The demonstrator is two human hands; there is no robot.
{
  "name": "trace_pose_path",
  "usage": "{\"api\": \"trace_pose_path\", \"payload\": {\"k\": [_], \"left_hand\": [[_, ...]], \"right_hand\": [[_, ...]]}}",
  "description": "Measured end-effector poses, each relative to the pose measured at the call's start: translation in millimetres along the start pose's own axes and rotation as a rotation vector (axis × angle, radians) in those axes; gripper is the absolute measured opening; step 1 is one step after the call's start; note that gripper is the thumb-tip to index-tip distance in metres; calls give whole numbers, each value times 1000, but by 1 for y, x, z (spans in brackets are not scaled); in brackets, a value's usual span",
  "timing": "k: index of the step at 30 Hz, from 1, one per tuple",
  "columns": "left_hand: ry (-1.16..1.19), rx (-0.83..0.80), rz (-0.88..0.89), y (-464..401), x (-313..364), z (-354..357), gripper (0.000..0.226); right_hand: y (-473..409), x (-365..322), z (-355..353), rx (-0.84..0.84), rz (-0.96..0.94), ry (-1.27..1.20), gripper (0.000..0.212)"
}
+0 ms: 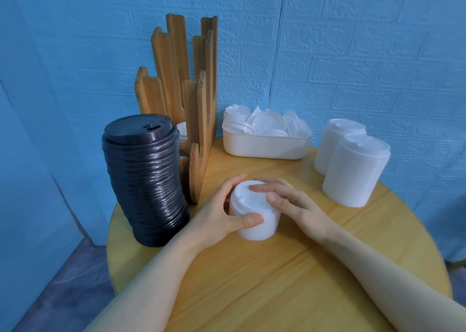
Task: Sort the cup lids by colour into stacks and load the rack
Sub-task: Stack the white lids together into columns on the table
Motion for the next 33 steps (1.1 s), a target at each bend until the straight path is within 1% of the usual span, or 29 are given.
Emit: {"api": "trace_pose_path", "payload": {"k": [2,3,4,6,8,11,15,19,23,28,33], "left_hand": [[-13,3,14,0,0,1,93],[-19,3,19,0,0,1,91],[-22,2,22,1,-1,1,88],[-15,1,21,0,-1,2,85],[-3,7,14,-1,-3,2,85],[9,3,2,-2,-6,3,86],[19,4,1,-2,-6,3,87],[-1,-36,0,-1,-4,4,89],[-40,-46,-2,-1,-6,4,97],[-32,-34,-9,-2,-8,4,94],[-44,-32,-5,2,-4,7,92]], "right_hand": [[-14,6,-10,170,-32,73,24],[-24,10,-18,248,-42,144,19],[-35,13,-25,292,-48,239,19],[-56,21,-38,276,-36,477,29],[-77,28,-48,196,3,685,40],[-103,33,-54,72,36,858,46],[-125,40,-56,34,74,872,39],[-132,45,-56,49,68,810,39],[-136,44,-52,46,58,814,40],[-125,38,-50,54,50,750,38],[-103,20,-31,15,15,765,37]]}}
Point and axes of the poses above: each hand's wrist, its own y-axis away from the middle knuckle, its own z-axis out of the palm, x = y × z, the point moved 2 cm from there along -y, towards the middle knuckle, and after that the axes turned 5 degrees about -z, right-handed, at the moved point
